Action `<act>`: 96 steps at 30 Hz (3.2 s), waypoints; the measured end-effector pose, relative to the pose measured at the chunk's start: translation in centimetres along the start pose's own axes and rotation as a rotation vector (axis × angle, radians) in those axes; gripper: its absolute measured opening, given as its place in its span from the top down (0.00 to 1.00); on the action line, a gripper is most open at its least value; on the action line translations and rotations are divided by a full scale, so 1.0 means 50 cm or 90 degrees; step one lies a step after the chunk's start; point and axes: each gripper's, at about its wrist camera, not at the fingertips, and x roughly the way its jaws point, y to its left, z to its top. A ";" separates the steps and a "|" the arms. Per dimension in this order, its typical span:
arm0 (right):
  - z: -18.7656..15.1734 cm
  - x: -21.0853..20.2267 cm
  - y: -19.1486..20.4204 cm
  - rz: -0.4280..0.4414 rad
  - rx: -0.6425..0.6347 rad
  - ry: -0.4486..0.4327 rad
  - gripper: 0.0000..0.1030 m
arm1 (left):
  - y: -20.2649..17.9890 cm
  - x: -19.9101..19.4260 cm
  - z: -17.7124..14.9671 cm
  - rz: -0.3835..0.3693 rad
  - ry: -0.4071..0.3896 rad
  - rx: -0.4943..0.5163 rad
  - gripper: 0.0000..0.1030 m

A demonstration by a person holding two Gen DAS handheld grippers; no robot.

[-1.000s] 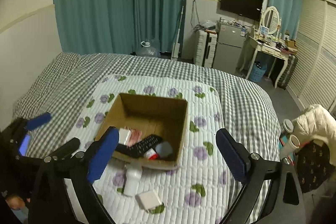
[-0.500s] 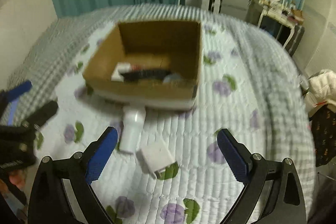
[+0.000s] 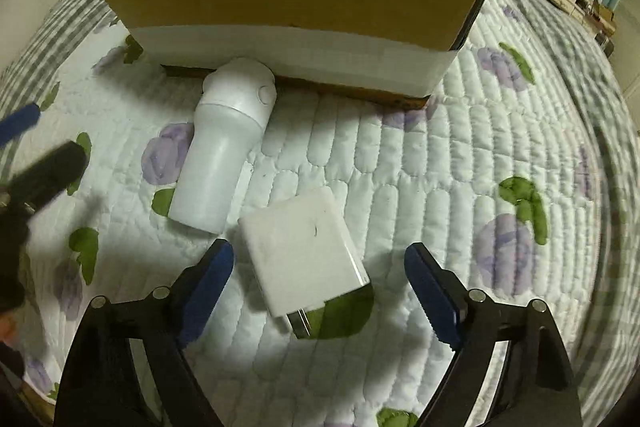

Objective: Organize rigid objects
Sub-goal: 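Grasp the white spray bottle with the left tool while the right tool grasps the white square charger, then carry the bottle and charger over the cardboard box and lower them inside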

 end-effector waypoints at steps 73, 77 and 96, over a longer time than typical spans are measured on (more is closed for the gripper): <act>0.105 -0.361 -0.042 -0.081 0.049 -0.196 0.49 | -0.032 -0.217 0.188 -0.078 -0.118 0.019 0.56; 0.135 -0.404 -0.034 -0.085 0.043 -0.220 0.49 | -0.018 -0.244 0.215 -0.071 -0.140 0.033 0.56; 0.341 -0.376 -0.028 -0.094 -0.005 -0.273 0.51 | -0.018 -0.120 0.366 -0.037 -0.159 0.073 0.56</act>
